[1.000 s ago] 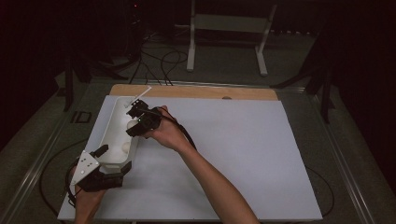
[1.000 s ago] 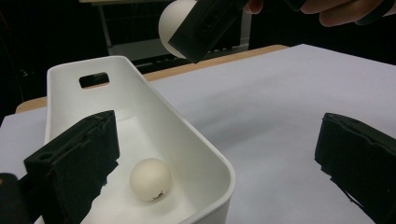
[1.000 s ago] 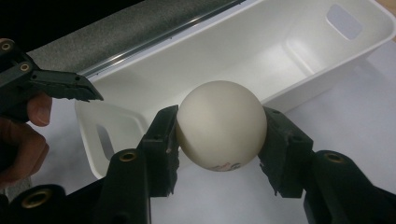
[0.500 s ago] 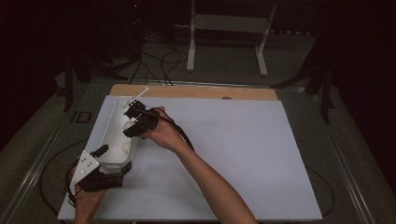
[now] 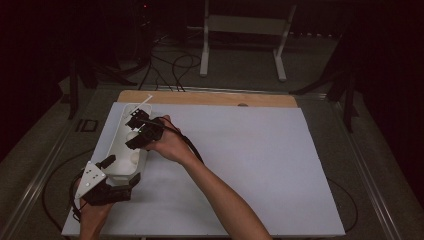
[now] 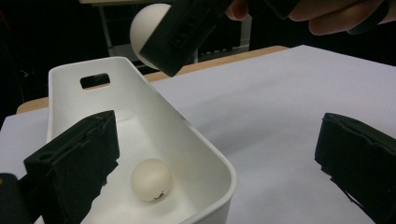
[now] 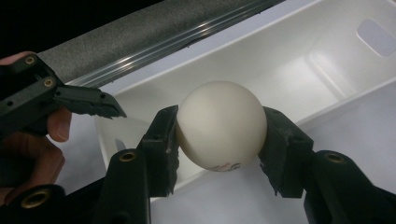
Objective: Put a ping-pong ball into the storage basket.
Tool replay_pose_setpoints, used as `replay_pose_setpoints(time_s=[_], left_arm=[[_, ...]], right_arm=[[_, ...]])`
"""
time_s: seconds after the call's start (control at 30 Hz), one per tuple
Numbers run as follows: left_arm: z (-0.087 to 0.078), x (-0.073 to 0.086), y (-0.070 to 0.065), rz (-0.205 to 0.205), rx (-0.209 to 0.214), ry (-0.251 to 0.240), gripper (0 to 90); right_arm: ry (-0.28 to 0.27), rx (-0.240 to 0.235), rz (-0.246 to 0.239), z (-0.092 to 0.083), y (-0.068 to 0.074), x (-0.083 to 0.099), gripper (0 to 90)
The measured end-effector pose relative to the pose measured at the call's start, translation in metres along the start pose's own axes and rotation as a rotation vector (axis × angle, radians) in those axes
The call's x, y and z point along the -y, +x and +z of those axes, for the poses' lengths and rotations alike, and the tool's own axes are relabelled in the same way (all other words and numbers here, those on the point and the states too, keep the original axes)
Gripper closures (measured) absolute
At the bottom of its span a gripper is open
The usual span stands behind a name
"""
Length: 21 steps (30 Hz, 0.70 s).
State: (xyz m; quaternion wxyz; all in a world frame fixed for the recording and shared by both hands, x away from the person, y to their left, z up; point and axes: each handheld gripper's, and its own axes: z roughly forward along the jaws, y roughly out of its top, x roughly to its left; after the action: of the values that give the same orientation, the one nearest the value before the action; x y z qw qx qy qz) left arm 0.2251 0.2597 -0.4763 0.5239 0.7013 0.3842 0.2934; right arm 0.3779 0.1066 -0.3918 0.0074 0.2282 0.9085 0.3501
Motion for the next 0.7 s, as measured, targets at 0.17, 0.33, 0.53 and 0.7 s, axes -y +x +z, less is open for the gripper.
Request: replay_pose_setpoints(time_s=[0.17, 0.33, 0.53, 0.7], left_arm=[[0.000, 0.000, 0.000, 0.000, -0.001, -0.001, 0.5], [0.000, 0.000, 0.000, -0.001, 0.000, -0.003, 0.5], [0.000, 0.000, 0.000, 0.001, 0.002, -0.001, 0.5], [0.000, 0.000, 0.000, 0.000, 0.002, -0.002, 0.5]], right_arm=[[-0.008, 0.000, -0.004, 0.002, 0.002, -0.004, 50.2], [-0.007, -0.004, -0.003, 0.004, 0.006, -0.006, 50.1], [-0.001, -0.003, 0.008, 0.009, 0.007, -0.008, 50.0], [-0.004, -0.012, 0.013, 0.011, 0.011, -0.011, 49.3]])
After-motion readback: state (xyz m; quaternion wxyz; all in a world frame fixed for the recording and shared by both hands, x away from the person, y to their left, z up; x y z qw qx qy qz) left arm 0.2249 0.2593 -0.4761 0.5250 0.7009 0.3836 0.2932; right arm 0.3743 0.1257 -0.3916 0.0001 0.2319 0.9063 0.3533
